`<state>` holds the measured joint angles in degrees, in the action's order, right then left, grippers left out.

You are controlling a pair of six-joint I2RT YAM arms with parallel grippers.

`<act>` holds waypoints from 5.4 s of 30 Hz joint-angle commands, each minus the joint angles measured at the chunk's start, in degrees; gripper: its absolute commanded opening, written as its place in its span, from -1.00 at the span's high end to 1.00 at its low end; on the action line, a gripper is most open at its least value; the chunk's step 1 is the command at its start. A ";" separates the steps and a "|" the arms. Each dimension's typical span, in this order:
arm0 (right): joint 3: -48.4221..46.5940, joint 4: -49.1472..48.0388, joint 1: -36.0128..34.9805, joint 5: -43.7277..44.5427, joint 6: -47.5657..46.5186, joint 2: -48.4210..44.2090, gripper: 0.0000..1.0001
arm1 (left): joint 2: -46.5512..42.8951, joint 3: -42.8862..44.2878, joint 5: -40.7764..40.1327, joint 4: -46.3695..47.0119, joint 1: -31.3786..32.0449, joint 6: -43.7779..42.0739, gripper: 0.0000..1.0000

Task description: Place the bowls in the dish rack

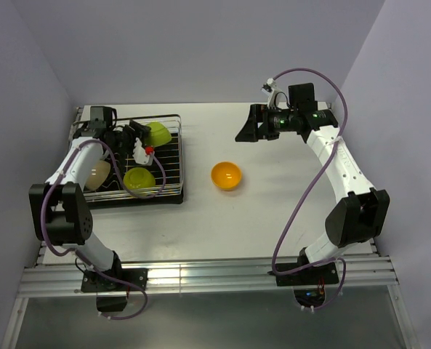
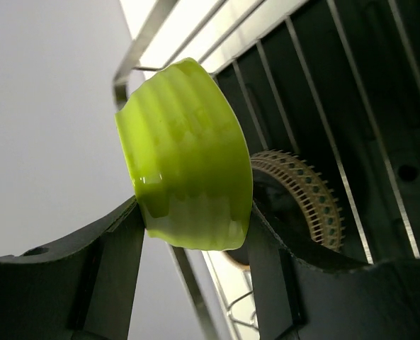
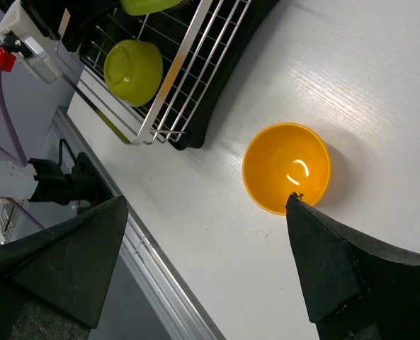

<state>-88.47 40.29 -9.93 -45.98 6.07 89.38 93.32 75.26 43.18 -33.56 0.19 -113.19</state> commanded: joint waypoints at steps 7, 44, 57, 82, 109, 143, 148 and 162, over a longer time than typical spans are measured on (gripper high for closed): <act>0.14 0.66 1.32 -1.22 -0.97 1.23 -1.00 | 1.51 2.08 0.33 0.68 1.74 -34.73 0.99; -0.39 2.86 3.25 -2.80 -2.99 3.96 -1.00 | 6.96 -0.20 -10.22 10.27 7.72 -35.26 0.87; -0.74 3.21 3.61 -2.72 -3.34 4.13 -1.00 | 7.14 -0.82 -10.31 10.62 8.16 -35.17 -0.16; -1.36 3.39 3.69 -2.54 -3.34 3.25 -1.00 | 3.54 3.48 -11.63 3.42 7.29 -34.91 -0.99; -1.36 1.63 3.87 -2.80 -1.58 1.41 -0.96 | 2.91 26.55 -16.72 3.81 4.47 62.15 0.62; 0.31 1.37 3.96 -2.54 -0.79 0.79 -0.93 | 17.16 18.95 -34.57 5.53 12.56 108.00 0.99; -0.22 1.89 3.96 -2.63 -1.23 0.88 -0.93 | 16.28 18.51 -33.86 6.05 12.65 108.35 1.00; 0.48 4.18 3.96 0.09 -4.74 -0.17 -0.92 | 6.01 19.14 -29.32 0.97 12.47 101.68 0.75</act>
<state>-87.74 43.51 -6.48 -46.98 3.53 91.98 105.06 93.23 8.08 -29.78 12.47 -8.75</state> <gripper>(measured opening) 0.962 0.123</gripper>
